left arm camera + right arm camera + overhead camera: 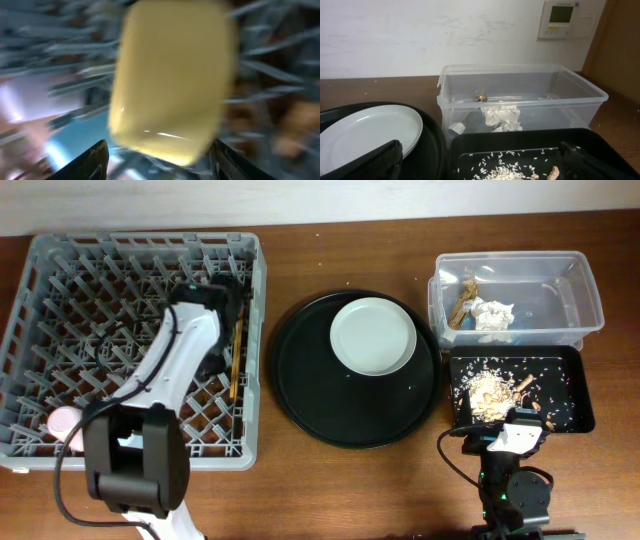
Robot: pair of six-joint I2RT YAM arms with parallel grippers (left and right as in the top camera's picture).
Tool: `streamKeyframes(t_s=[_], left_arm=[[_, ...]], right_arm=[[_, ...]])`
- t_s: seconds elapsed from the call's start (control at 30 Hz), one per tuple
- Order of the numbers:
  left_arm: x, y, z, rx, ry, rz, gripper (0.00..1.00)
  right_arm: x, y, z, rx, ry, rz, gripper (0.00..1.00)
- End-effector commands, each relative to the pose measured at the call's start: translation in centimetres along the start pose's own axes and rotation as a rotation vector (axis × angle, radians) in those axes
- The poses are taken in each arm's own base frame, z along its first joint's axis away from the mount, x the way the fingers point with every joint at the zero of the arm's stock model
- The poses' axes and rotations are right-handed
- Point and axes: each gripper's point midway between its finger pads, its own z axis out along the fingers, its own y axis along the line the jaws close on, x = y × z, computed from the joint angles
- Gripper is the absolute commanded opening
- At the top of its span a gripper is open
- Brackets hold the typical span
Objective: Sort waste into correct bins and load items into the dishwasher rack
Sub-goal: 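Grasp the yellow bowl with the left gripper and place it in the rack, then grasp the white plate with the left gripper and stand it in the rack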
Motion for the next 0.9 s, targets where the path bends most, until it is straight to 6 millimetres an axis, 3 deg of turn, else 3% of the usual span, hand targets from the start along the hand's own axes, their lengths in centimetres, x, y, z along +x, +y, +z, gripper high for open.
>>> streamKeyframes(t_s=[0.0,0.17,0.23,0.27,0.33,0.4,0.53,0.57,0.6,0.63,0.7,0.73,0.77,0.8,0.83,0.87], left_arm=[[1.4,-8.6,-6.6,0.611,0.086,0.226,0.65],[2.4,-15.1,-12.6,0.857,-0.026,0.382,0.65],[1.1,-19.1,-15.2,0.946,-0.185,0.419,0.65],[0.3,-21.2,-15.4,0.984,-0.213,0.377,0.65],[0.3,-25.7,-14.0,1.091,-0.157,0.381,0.6],[0.9,-30.0,-10.5,1.144,-0.071,0.382,0.55],[1.6,-31.9,-7.4,1.104,-0.03,0.39,0.47],[2.2,-32.3,-6.7,1.096,-0.006,0.397,0.38],[2.6,-32.3,-6.3,1.086,0.022,0.381,0.19],[2.6,-32.2,-6.4,1.085,0.035,0.363,0.03],[1.0,-30.4,-8.3,1.083,0.033,0.339,0.0],[-1.3,-27.3,-10.8,1.089,0.0,0.325,0.0],[-3.8,-23.5,-13.5,1.09,-0.067,0.308,0.0],[-6.3,-18.7,-14.9,1.01,-0.14,0.256,0.0],[-7.4,-16.1,-15.3,0.957,-0.184,0.235,0.0],[-10.0,-7.5,-15.5,0.742,-0.297,0.138,0.0]], right_arm=[[0.3,-0.3,0.0,0.013,0.005,-0.004,0.98],[0.3,-0.3,0.0,0.013,0.005,-0.004,0.98],[0.3,-0.3,0.0,0.013,0.005,-0.003,0.98],[0.3,-0.3,0.0,0.013,0.005,-0.004,0.98],[0.3,-0.3,0.0,0.013,0.005,-0.003,0.99],[0.3,-0.3,0.0,0.013,0.005,-0.004,0.98],[0.3,-0.3,0.0,0.013,0.005,-0.003,0.98],[0.3,-0.3,0.0,0.013,0.005,-0.003,0.99],[0.3,-0.3,0.0,0.013,0.005,-0.003,0.98],[0.3,-0.3,0.0,0.013,0.005,-0.004,0.98],[0.3,-0.3,0.0,0.013,0.005,-0.004,0.98],[0.3,-0.3,0.0,0.013,0.005,-0.003,0.99],[0.3,-0.3,0.0,0.013,0.005,-0.003,0.98],[0.3,-0.3,0.0,0.013,0.005,-0.004,0.99],[0.3,-0.3,0.0,0.013,0.005,-0.003,0.98],[0.3,-0.3,0.0,0.013,0.005,-0.004,0.98]])
